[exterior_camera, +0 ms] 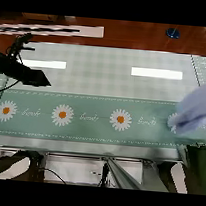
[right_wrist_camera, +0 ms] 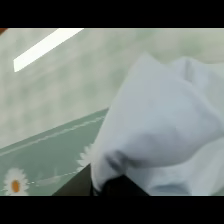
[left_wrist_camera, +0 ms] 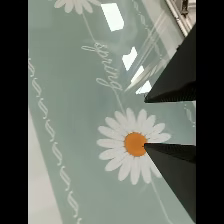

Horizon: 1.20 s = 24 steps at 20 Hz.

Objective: Fold the shirts.

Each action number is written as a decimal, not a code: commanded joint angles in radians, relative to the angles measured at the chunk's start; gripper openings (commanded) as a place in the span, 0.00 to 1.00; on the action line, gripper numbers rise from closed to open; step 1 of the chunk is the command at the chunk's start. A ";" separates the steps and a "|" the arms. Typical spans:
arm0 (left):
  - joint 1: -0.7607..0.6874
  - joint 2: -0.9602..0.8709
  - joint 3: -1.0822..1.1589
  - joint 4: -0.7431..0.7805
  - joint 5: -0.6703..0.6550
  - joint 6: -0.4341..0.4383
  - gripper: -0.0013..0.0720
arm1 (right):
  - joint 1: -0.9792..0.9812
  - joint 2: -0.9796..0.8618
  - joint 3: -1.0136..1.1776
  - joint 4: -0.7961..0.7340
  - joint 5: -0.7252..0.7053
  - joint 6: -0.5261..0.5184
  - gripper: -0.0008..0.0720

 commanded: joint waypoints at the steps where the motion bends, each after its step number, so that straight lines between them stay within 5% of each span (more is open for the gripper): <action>1: -0.003 0.000 0.000 0.000 0.022 0.059 0.46 | -0.082 0.016 0.082 -0.388 0.094 0.018 0.06; 11: -0.003 -0.012 0.000 0.016 0.084 0.117 0.46 | -0.166 0.035 0.081 -1.076 0.095 0.014 0.06; 18: -0.002 -0.108 0.000 0.025 0.135 0.117 0.46 | -0.334 0.052 0.060 -1.089 0.095 0.011 0.06; 24: 0.004 -0.157 0.000 0.141 0.134 0.116 0.46 | -0.447 0.064 -0.180 -1.166 0.093 -0.028 0.06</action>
